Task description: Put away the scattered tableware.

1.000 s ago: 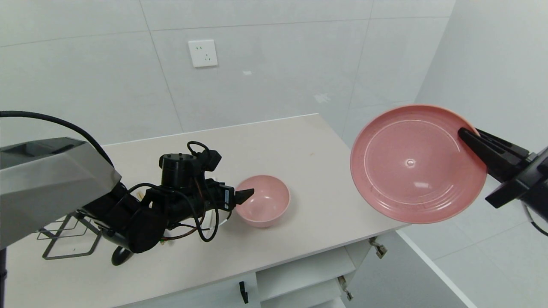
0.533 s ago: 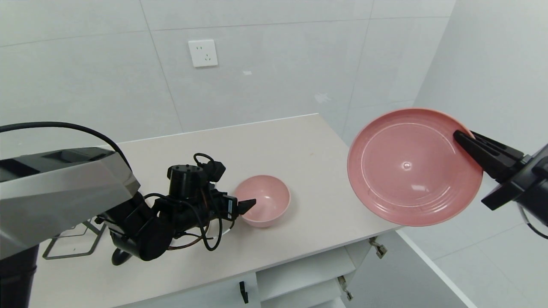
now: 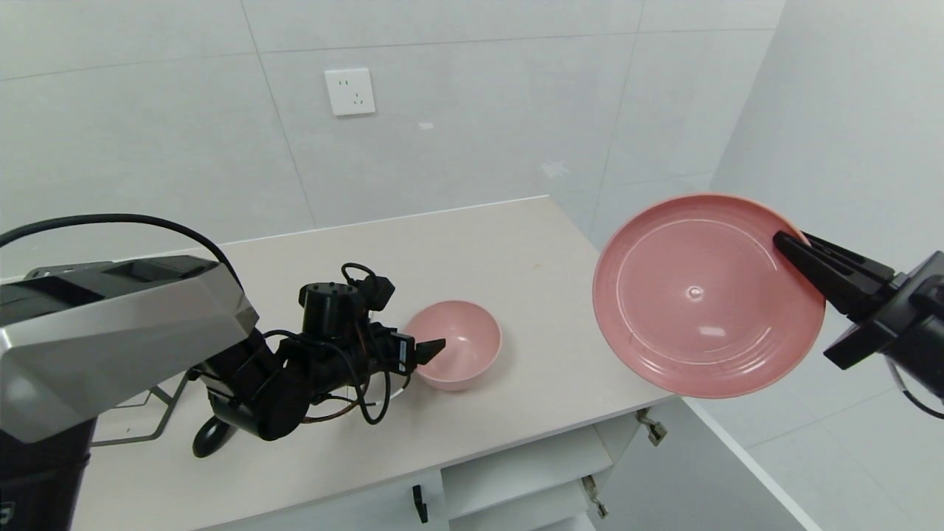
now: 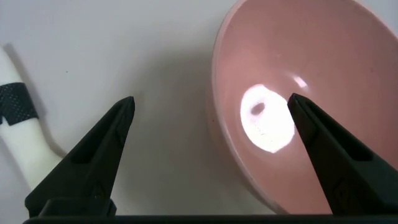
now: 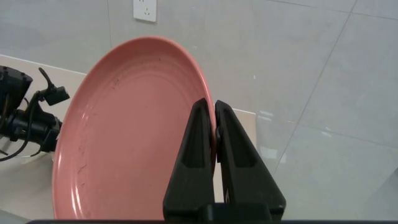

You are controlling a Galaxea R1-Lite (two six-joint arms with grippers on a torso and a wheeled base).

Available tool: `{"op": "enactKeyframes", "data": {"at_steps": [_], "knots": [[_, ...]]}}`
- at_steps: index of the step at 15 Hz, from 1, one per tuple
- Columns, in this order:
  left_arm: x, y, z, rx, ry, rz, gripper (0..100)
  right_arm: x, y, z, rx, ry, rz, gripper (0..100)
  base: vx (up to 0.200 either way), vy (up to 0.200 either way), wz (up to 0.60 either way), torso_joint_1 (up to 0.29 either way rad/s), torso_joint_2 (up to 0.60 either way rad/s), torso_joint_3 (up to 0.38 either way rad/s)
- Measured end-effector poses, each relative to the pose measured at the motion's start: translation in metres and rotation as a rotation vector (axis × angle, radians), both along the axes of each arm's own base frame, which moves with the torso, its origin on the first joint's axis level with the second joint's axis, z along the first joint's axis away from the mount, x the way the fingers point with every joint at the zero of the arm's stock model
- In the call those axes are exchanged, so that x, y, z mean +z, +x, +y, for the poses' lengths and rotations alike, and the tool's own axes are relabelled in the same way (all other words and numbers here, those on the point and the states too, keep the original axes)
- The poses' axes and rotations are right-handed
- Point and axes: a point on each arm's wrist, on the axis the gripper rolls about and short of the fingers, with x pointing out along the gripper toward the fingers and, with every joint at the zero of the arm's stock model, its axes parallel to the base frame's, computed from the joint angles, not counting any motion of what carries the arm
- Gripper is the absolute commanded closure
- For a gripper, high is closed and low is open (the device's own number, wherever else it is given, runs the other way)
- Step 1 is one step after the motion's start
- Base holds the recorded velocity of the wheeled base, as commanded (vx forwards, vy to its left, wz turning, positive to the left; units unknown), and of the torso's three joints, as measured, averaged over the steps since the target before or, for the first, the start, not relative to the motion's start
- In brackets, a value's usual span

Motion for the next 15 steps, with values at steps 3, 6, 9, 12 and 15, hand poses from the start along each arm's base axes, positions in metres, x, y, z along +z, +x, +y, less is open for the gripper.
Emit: {"op": "enactKeyframes", "data": {"at_steps": [3,6,9,12,15], "knots": [[-0.005,-0.002,-0.003,-0.008,0.006,0.015,100,0.000,0.000,0.000,0.002,0.000,-0.001,100,0.000,0.000,0.00,0.000,0.00,0.000],[-0.007,-0.007,0.000,-0.008,0.009,0.025,100,0.000,0.000,0.001,0.003,0.001,-0.002,100,0.000,0.000,0.00,0.000,0.00,0.000],[0.003,-0.010,0.003,-0.008,-0.009,-0.014,100,0.000,0.000,0.001,0.007,0.001,-0.002,100,0.000,0.000,0.00,0.000,0.00,0.000],[0.009,-0.013,0.005,-0.002,-0.024,-0.057,100,0.000,-0.001,0.003,0.020,0.001,-0.003,100,0.000,0.000,0.00,0.000,0.00,0.000],[0.019,-0.016,0.010,0.007,-0.044,-0.109,100,0.000,-0.002,0.004,0.023,0.000,-0.002,100,0.000,0.000,0.00,0.000,0.00,0.000]]}}
